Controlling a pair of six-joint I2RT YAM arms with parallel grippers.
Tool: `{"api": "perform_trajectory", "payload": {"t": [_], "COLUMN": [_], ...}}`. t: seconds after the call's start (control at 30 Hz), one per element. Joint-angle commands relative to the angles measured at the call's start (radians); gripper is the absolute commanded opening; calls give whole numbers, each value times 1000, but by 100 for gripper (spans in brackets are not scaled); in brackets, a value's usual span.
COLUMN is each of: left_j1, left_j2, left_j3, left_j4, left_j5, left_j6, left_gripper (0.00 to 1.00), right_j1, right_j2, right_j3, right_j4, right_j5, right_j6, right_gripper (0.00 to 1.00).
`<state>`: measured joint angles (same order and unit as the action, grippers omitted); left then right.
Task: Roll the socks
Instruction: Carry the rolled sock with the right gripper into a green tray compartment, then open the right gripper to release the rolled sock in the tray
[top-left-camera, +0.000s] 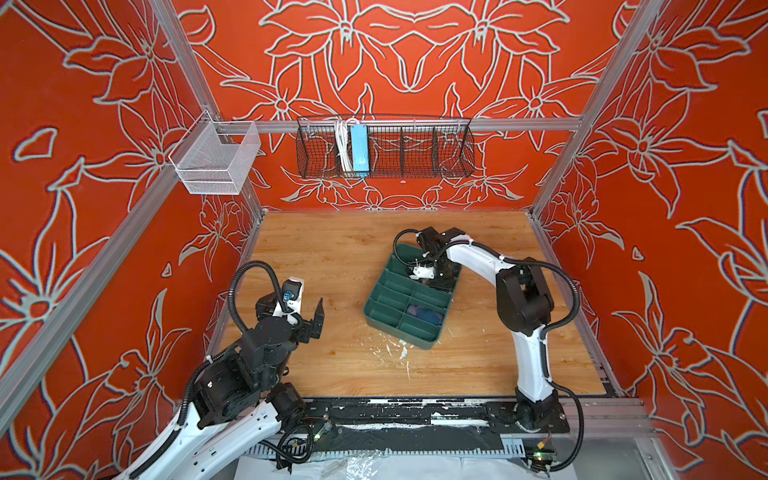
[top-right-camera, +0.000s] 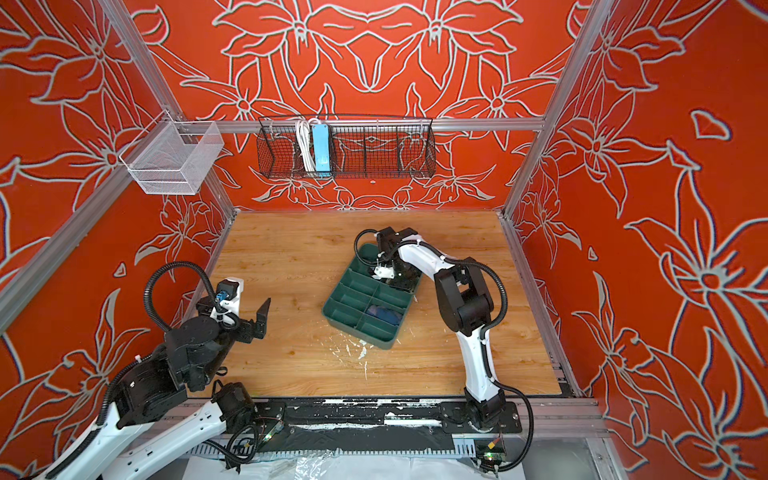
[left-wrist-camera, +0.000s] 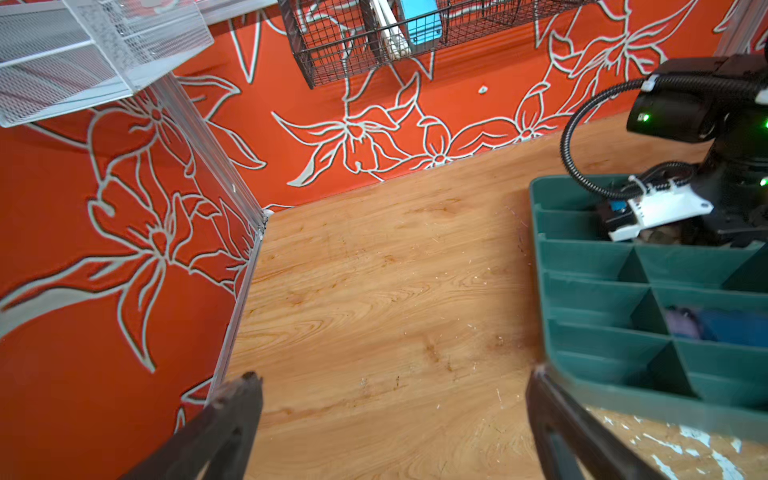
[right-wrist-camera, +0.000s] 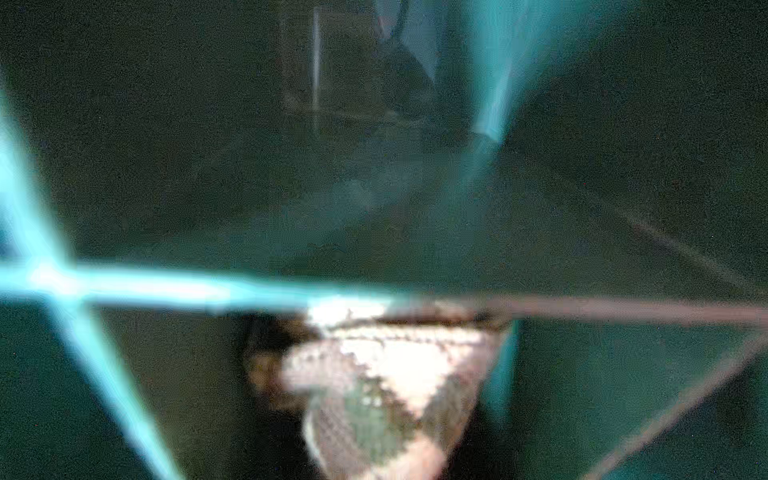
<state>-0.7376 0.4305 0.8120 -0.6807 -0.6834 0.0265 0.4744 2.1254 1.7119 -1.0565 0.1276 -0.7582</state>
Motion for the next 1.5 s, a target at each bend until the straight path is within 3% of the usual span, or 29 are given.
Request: {"api": "perform_trajectory", "payload": {"t": [0.0,0.23,0.47,0.6,0.8,1.13,1.47], "left_j1": [1,1,1,1,1,1,1], "left_j2": [26,56,153,237,269,274,253], "left_j3": [36,62,98,118,94,104,97], "left_j4": [29,-2,-46,-33,71,112,199], "left_j5": [23,35,95,123,158,111,74], "left_j6": [3,-47,-94,-106,-84,-19,102], "left_gripper": [97,97,97,97,97,97,97], "right_j1": [-1,41,122,129,119,110,113], "right_j2": [9,128,78,45,-21,-82,-160], "right_j3": [2,198,128,73,-11,-12,22], "right_j4": [-14,33,136,158,172,122,67], "right_j5": [93,18,-112,-100,-46,-73,-146], "right_j6": [-82,-193,-391,-372,-365,-392,-366], "right_gripper": [0,0,0,24,38,51,54]}}
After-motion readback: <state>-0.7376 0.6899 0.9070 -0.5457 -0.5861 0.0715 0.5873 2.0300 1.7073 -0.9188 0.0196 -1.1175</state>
